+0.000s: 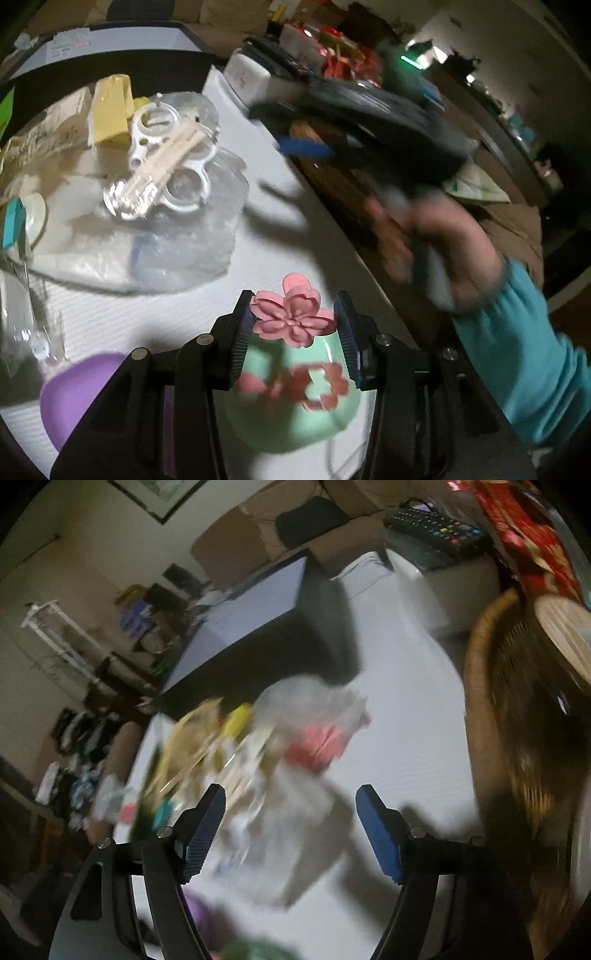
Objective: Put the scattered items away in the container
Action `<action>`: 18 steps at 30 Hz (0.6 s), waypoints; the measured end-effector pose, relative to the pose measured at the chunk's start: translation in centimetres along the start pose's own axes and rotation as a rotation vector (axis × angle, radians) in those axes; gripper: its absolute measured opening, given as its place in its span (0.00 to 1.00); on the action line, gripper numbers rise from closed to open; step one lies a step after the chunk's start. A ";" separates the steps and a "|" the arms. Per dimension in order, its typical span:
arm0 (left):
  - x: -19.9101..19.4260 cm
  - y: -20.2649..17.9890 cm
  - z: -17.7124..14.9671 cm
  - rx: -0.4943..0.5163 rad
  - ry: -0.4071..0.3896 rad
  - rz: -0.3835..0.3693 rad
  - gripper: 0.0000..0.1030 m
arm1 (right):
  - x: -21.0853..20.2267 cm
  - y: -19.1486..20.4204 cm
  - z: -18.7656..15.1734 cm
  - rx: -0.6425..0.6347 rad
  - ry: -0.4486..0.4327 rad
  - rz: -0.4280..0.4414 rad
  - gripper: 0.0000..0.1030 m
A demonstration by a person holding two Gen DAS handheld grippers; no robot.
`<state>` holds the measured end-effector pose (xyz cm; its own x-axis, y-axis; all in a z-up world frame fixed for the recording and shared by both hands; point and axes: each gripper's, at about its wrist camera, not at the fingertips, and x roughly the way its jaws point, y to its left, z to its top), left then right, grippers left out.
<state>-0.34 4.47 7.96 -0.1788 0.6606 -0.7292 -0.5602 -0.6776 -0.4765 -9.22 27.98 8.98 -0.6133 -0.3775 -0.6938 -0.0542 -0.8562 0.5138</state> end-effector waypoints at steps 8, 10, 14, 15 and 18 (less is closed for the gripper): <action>2.5 -1.6 -2.2 0.126 0.099 0.109 0.40 | 6.3 -2.6 3.3 0.151 0.080 -0.020 0.71; 2.7 -1.6 -2.4 0.130 0.107 0.121 0.40 | 7.1 -2.8 3.4 0.156 0.094 -0.030 0.71; 2.4 -1.0 -2.4 0.106 0.102 0.144 0.44 | 8.2 -2.6 3.4 0.157 0.117 -0.025 0.71; 2.0 -0.9 -2.2 0.095 0.090 0.136 0.49 | 8.4 -2.6 3.4 0.163 0.123 -0.027 0.71; 0.4 -0.5 -2.0 0.069 0.047 0.112 0.56 | 9.1 -2.6 3.5 0.177 0.136 -0.037 0.72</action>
<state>1.47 4.46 6.96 -0.2059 0.5653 -0.7988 -0.5935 -0.7211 -0.3574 -17.35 28.01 3.11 -0.4974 -0.4013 -0.7691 -0.2191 -0.7997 0.5590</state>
